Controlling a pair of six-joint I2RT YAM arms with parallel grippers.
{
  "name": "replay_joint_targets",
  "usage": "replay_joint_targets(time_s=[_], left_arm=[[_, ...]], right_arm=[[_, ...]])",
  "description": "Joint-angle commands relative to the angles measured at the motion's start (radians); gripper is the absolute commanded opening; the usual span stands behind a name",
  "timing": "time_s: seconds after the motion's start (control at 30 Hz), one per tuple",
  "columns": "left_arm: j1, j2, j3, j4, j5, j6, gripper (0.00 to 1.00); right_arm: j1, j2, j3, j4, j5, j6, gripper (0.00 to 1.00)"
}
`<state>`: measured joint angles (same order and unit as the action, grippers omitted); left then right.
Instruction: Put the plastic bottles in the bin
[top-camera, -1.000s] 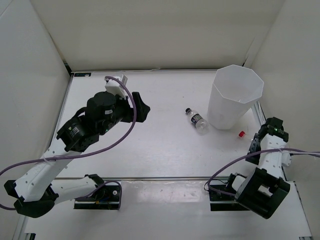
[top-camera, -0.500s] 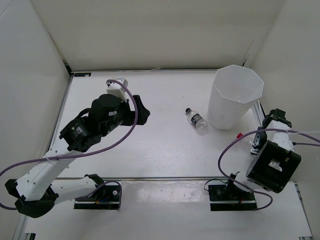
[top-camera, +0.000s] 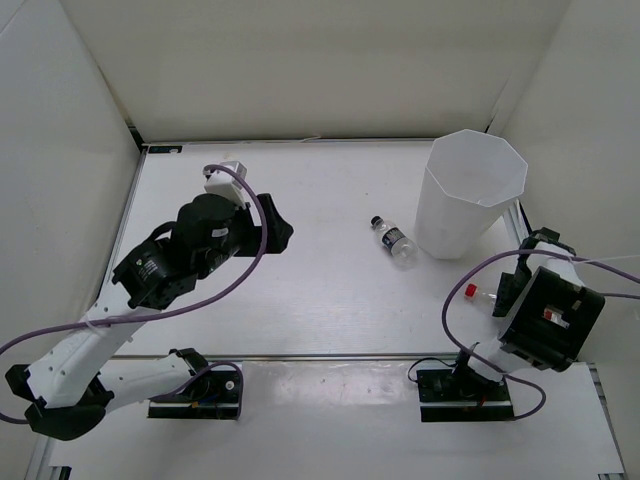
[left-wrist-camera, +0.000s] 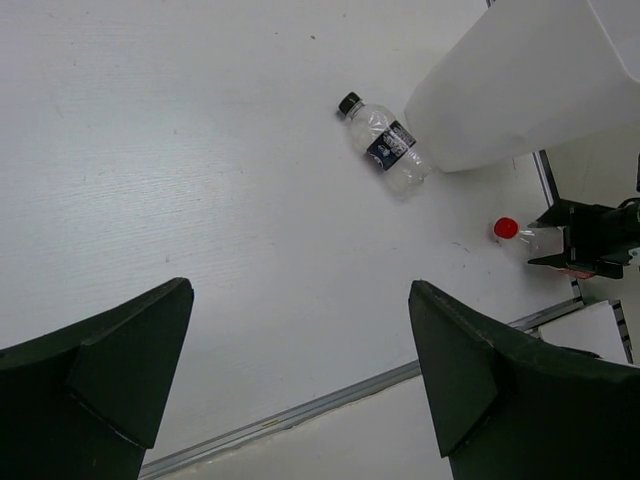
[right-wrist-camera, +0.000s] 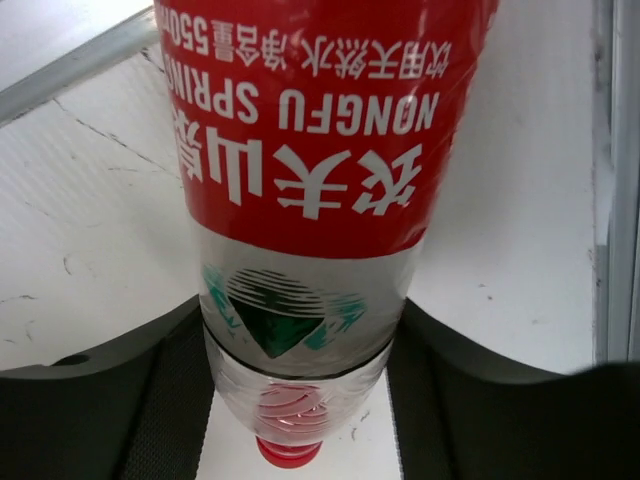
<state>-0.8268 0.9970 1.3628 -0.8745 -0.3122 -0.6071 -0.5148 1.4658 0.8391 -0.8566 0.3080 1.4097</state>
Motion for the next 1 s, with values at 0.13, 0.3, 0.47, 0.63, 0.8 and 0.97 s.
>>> replay_joint_targets(time_s=[0.13,0.3,0.47,0.63,0.8,0.97], left_arm=[[-0.002,-0.055,-0.019,-0.014,-0.041,-0.019,1.00],[-0.002,-0.123,-0.076,0.017,-0.051,-0.019,1.00],[-0.002,-0.158,-0.108,0.029,-0.051,-0.019,1.00],[-0.002,-0.167,-0.128,0.039,-0.041,-0.010,1.00],[-0.002,-0.195,-0.128,0.039,-0.022,-0.010,1.00],[-0.002,-0.216,-0.140,0.028,0.002,0.000,1.00]], right_arm=[[-0.001,-0.082,-0.002,-0.081,-0.021,-0.116,0.46],[0.029,-0.255,0.061,-0.189,-0.055,-0.153,0.40],[0.064,-0.476,0.161,-0.314,-0.086,-0.227,0.38],[0.064,-0.651,0.274,-0.490,-0.084,-0.305,0.35],[0.064,-0.722,0.478,-0.521,-0.161,-0.456,0.24],[0.064,-0.624,0.774,-0.369,-0.211,-0.578,0.21]])
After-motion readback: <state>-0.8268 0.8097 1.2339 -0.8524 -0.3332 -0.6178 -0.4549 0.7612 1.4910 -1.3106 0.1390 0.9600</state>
